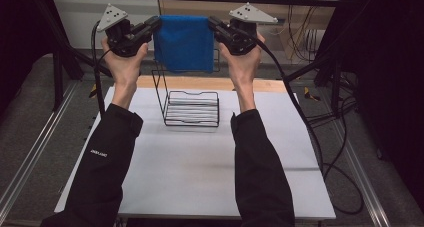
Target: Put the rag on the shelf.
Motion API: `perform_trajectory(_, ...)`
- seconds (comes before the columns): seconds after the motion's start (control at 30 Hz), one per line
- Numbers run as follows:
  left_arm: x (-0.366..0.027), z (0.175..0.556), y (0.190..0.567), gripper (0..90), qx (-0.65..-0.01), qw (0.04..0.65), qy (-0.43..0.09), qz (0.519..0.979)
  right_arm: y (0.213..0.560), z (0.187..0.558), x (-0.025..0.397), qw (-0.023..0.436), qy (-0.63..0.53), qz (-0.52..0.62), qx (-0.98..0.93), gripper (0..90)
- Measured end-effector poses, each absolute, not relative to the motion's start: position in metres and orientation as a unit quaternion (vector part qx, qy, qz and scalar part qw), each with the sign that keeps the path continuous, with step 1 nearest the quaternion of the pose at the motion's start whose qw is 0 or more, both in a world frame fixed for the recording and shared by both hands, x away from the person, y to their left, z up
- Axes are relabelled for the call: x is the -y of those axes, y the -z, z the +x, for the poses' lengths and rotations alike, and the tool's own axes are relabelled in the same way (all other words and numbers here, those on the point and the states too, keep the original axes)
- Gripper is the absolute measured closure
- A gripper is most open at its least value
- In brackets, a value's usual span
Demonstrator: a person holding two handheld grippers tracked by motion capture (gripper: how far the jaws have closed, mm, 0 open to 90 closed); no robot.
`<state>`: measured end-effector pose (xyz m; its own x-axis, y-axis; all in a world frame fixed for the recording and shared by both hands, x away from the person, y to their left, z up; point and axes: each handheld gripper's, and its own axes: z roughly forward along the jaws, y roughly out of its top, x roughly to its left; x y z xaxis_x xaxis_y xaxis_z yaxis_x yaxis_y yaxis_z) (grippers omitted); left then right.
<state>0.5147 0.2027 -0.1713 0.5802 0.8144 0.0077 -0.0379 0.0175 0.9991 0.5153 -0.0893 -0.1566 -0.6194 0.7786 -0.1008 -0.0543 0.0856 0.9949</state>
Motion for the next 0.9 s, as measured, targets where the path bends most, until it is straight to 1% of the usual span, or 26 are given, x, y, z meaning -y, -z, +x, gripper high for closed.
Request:
perform_trajectory(0.57,-0.205,0.508,0.21,85.1,-0.307,0.621,-0.311,0.651,0.199,0.509,0.095,0.305,-0.601,0.287,-0.681,86.6)
perform_trajectory(0.9,-0.208,0.497,0.214,84.9,-0.292,0.615,-0.315,0.661,0.203,0.498,0.099,0.285,-0.609,0.278,-0.686,86.4)
